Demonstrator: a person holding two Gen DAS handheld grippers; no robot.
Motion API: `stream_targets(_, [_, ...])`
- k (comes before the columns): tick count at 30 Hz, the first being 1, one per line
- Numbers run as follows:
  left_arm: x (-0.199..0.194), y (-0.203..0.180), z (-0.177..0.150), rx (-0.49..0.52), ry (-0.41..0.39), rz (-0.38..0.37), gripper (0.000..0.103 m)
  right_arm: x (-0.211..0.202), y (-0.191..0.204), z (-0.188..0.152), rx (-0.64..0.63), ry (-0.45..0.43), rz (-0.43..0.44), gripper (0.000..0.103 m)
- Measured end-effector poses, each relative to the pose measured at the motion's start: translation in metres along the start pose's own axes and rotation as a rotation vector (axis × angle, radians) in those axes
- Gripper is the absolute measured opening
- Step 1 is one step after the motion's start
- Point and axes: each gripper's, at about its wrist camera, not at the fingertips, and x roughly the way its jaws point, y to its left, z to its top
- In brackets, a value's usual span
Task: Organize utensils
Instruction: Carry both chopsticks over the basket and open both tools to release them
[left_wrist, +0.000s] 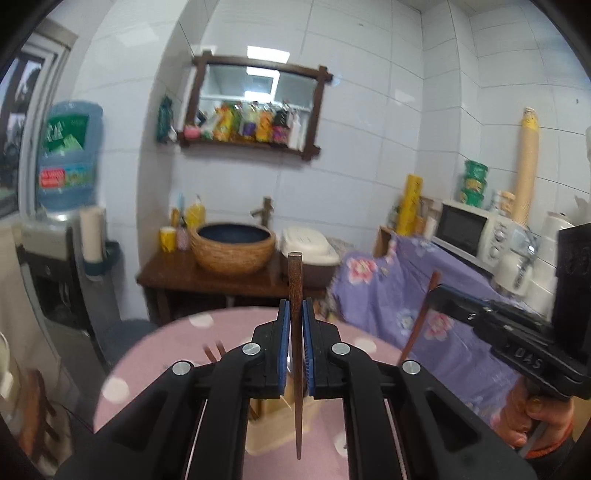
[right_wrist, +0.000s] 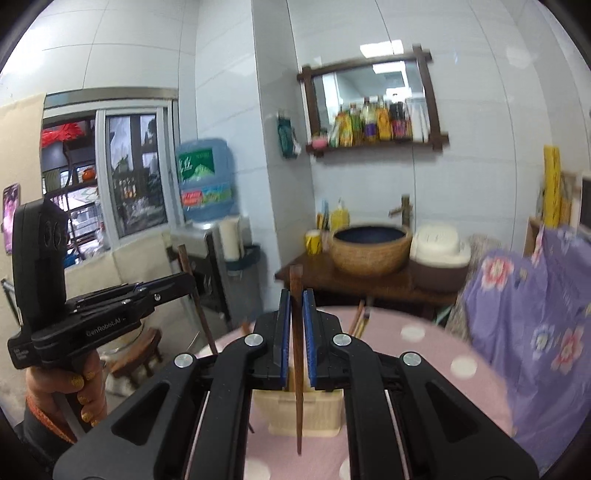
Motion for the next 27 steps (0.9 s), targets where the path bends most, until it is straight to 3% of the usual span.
stream_targets(4, [0.014, 0.001, 0.026, 0.014, -0.042, 0.057, 0.008, 0.014, 0.004, 0.034, -0.014, -0.072, -0.032, 0.008])
stream_targets(8, [0.039, 0.004, 0.024, 0.009, -0.037, 0.091, 0.008, 0.042, 0.003, 0.042, 0.002, -0.085, -0.043, 0.008])
stream_targets(15, [0.085, 0.014, -0.019, 0.017, 0.067, 0.124, 0.008, 0.078, -0.017, -0.002, 0.062, -0.003, -0.041, 0.011])
stream_targets(16, [0.092, 0.018, -0.027, 0.002, 0.09, 0.118, 0.008, 0.081, -0.019, -0.011, 0.066, 0.016, -0.045, 0.013])
stream_targets(17, [0.098, 0.022, -0.036, -0.019, 0.112, 0.109, 0.008, 0.084, -0.021, -0.022, 0.058, 0.038, -0.058, 0.025])
stream_targets(18, [0.103, 0.025, -0.044, -0.035, 0.139, 0.095, 0.008, 0.085, -0.02, -0.03, 0.048, 0.05, -0.064, 0.046])
stream_targets(19, [0.107, 0.026, -0.05, -0.043, 0.158, 0.082, 0.008, 0.087, -0.02, -0.041, 0.034, 0.068, -0.062, 0.053])
stream_targets(21, [0.113, 0.024, -0.065, -0.038, 0.196, 0.065, 0.009, 0.089, -0.017, -0.061, 0.004, 0.106, -0.051, 0.054])
stream_targets(23, [0.117, 0.024, -0.075, -0.031, 0.212, 0.07, 0.016, 0.09, -0.011, -0.083, -0.041, 0.163, -0.003, 0.056])
stream_targets(25, [0.117, 0.026, -0.086, -0.048, 0.228, 0.06, 0.04, 0.091, -0.004, -0.105, -0.08, 0.225, 0.053, 0.057])
stream_targets(27, [0.118, 0.029, -0.092, -0.059, 0.231, 0.063, 0.05, 0.091, -0.001, -0.128, -0.098, 0.281, 0.1, 0.058])
